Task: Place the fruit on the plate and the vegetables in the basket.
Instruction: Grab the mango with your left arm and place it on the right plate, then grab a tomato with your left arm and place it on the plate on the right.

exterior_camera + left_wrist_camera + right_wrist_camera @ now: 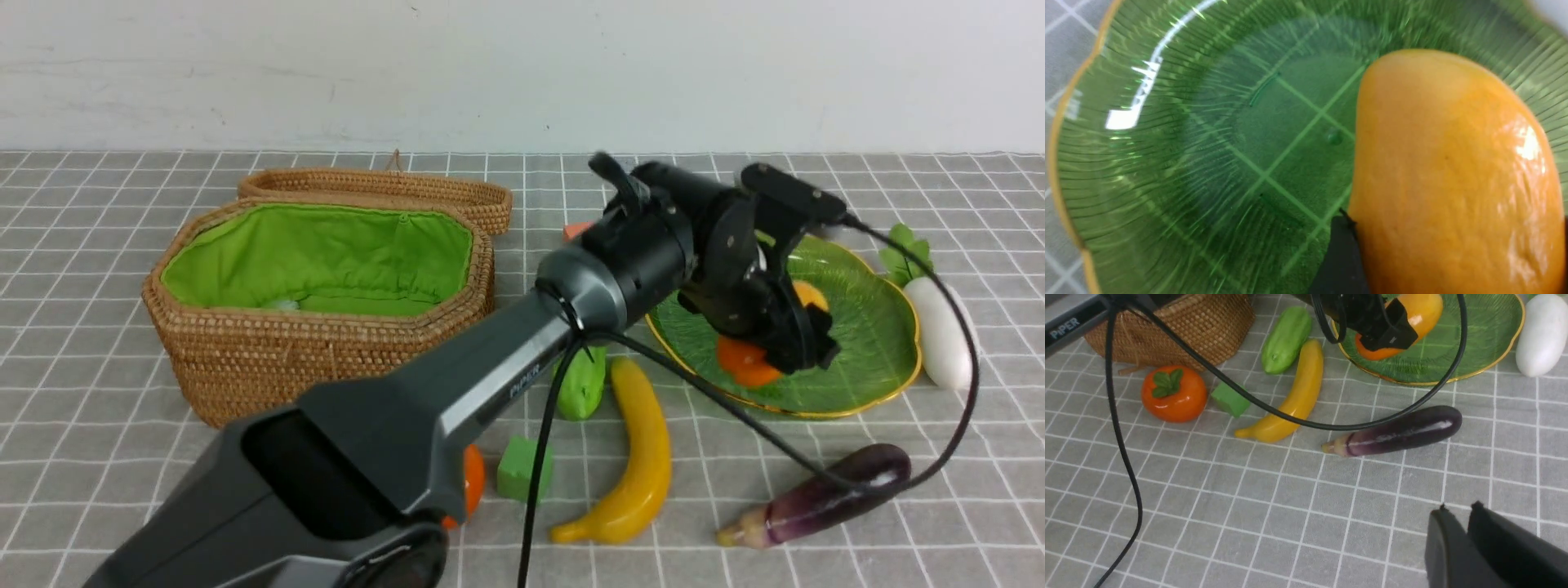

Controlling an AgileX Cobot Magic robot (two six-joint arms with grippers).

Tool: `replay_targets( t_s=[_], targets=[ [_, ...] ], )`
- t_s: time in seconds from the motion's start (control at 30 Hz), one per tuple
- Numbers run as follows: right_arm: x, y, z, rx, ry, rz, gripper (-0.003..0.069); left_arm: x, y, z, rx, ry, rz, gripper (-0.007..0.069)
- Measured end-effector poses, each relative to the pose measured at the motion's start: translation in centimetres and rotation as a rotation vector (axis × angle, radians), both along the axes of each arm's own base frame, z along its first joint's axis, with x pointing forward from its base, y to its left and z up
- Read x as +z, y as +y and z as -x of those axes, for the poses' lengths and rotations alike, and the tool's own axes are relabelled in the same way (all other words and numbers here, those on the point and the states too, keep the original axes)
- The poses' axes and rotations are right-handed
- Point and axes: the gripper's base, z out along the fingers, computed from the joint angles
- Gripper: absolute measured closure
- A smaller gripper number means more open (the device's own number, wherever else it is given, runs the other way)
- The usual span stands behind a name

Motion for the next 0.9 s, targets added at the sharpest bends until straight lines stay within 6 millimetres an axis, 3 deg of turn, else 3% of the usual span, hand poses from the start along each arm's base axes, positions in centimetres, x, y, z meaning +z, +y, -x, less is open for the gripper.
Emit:
replay_targets(
  t_s=[0.13, 0.2, 0.3, 0.43, 0.5, 0.6, 0.73, 0.77, 0.83, 0.9],
  targets=[
    [0.0, 0.0, 0.0, 0.0, 0.004, 0.001, 0.0572, -1.1, 0.1, -0.2, -0.007, 0.004, -0.019, 0.0052],
    [0.0, 0.0, 0.0, 0.0, 0.004, 0.001, 0.0572, 0.2, 0.3, 0.0, -0.001, -0.002, -0.004, -0.0019],
    [0.0, 0.0, 0.0, 0.0, 0.005, 0.001, 0.0572, 1.9, 0.6, 0.4, 0.009, 0.01, 0.008, -0.0041],
    [0.0, 0.0, 0.0, 0.004, -0.008, 0.01, 0.0572, 9.3, 3.1, 3.2, 0.008, 0.04, -0.005, -0.0028],
    [0.1, 0.0, -0.1, 0.009, -0.021, 0.014, 0.0572, 12.1, 4.5, 4.7, 0.004, 0.049, -0.011, -0.0004],
    [0.2, 0.0, -0.2, 0.008, -0.037, 0.014, 0.0572, 16.6, 7.8, 8.1, -0.006, 0.08, -0.042, 0.0098],
    [0.2, 0.0, -0.2, 0.011, -0.038, 0.017, 0.0567, 20.1, 13.0, 12.8, 0.012, 0.098, -0.129, 0.034],
    [0.2, 0.0, -0.2, 0.012, -0.039, 0.018, 0.0567, 19.7, 13.2, 13.0, 0.016, 0.11, -0.141, 0.037],
    [0.2, 0.0, -0.2, 0.019, -0.043, 0.028, 0.0564, 19.0, 15.2, 14.7, 0.057, 0.147, -0.187, 0.0545],
    [0.2, 0.0, -0.2, 0.021, -0.045, 0.03, 0.0562, 16.1, 16.4, 15.7, 0.083, 0.227, -0.264, 0.0629]
  ],
)
